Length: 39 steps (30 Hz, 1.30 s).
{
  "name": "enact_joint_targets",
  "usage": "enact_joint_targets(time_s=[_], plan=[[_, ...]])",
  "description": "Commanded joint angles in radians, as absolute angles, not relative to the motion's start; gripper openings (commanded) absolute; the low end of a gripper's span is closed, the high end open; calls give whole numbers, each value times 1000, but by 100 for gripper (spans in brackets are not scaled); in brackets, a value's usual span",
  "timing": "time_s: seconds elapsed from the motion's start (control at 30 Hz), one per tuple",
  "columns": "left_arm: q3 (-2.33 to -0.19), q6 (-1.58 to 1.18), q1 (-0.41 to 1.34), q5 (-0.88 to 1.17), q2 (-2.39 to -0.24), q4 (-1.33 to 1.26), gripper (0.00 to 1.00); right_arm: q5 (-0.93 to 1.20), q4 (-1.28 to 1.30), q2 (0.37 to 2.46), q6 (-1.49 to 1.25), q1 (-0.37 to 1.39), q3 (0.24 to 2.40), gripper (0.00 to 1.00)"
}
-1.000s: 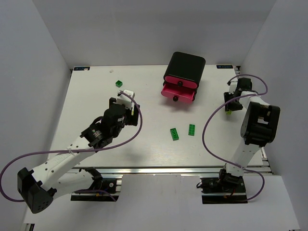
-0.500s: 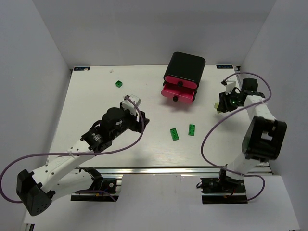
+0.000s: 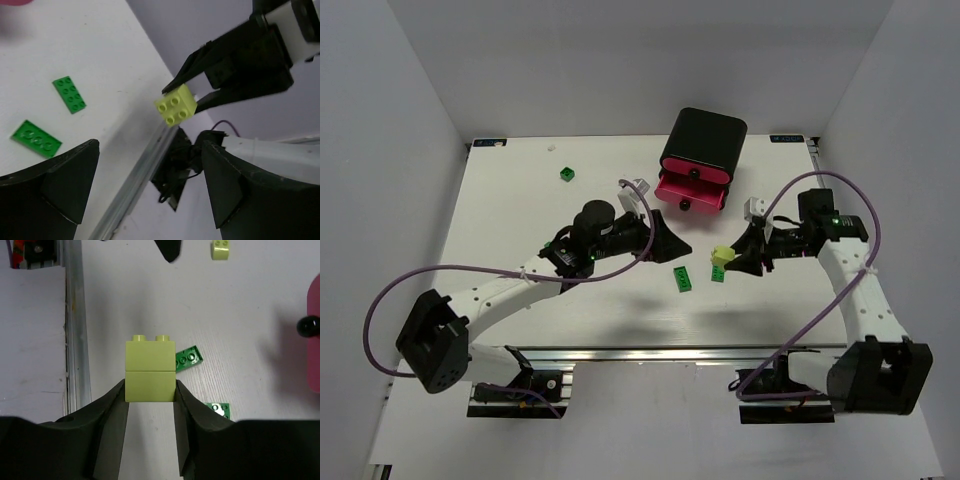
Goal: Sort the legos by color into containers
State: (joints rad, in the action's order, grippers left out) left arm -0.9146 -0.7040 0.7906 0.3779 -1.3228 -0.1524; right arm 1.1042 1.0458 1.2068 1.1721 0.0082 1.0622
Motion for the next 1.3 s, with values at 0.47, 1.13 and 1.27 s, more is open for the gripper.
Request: enact_joint_targets(time_s=[0.47,1.13,1.27], plan=[[-1005,-992,844,459,-1470,-337,92,1034,553,994,815,225,927,0],[-1014,-985,844,449,-1457,-276,42,876,433,954,723,296,874,0],[-1019,-979,835,448,-1454,-259,24,864,431,942,727,298,862,0]])
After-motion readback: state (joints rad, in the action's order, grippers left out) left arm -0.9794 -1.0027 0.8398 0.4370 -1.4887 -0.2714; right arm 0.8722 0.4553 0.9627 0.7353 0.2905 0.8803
